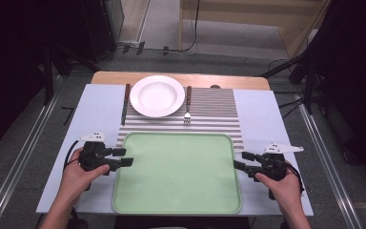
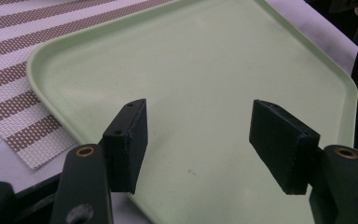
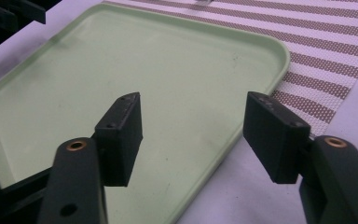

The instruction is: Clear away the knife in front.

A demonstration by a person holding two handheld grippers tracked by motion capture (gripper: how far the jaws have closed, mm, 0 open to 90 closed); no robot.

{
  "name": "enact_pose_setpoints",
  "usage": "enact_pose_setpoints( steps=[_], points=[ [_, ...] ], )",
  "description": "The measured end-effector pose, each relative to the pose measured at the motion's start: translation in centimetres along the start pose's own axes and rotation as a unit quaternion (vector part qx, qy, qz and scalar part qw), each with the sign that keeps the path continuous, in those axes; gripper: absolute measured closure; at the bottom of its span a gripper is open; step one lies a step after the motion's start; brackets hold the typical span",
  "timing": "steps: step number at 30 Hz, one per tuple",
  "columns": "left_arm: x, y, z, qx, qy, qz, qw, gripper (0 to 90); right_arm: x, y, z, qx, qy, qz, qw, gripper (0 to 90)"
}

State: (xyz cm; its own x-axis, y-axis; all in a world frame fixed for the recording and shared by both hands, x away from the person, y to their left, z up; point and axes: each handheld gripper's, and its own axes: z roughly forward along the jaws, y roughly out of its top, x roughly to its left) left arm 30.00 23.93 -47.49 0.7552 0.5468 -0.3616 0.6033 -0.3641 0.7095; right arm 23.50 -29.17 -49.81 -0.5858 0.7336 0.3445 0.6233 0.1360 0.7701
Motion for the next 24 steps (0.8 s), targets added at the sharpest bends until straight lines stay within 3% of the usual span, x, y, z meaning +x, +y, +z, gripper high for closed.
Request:
enact_pose_setpoints(
  steps=[7, 14, 16, 24],
  points=[
    [0.04, -0.04, 0.01, 0.001, -0.007, -0.007, 0.9999, 34.0, 0.29, 0.08, 0.51, 0.013, -0.009, 0.002, 0.9999, 26.8],
    [0.05, 0.00, -0.01, -0.001, -0.017, -0.019, 0.9997, 34.0, 0.78, 0.08, 0.57, 0.013, 0.005, -0.008, 0.9999, 31.2],
    [0.02, 0.00, -0.11, -0.005, -0.019, -0.019, 0.9996, 34.0, 0.83, 0.04, 0.60, 0.016, 0.008, -0.009, 0.9998, 38.0],
    [-0.08, -0.09, -0.31, -0.014, -0.005, -0.010, 0.9998, 34.0, 0.81, -0.07, 0.74, 0.026, 0.013, -0.002, 0.9996, 39.2]
  ],
)
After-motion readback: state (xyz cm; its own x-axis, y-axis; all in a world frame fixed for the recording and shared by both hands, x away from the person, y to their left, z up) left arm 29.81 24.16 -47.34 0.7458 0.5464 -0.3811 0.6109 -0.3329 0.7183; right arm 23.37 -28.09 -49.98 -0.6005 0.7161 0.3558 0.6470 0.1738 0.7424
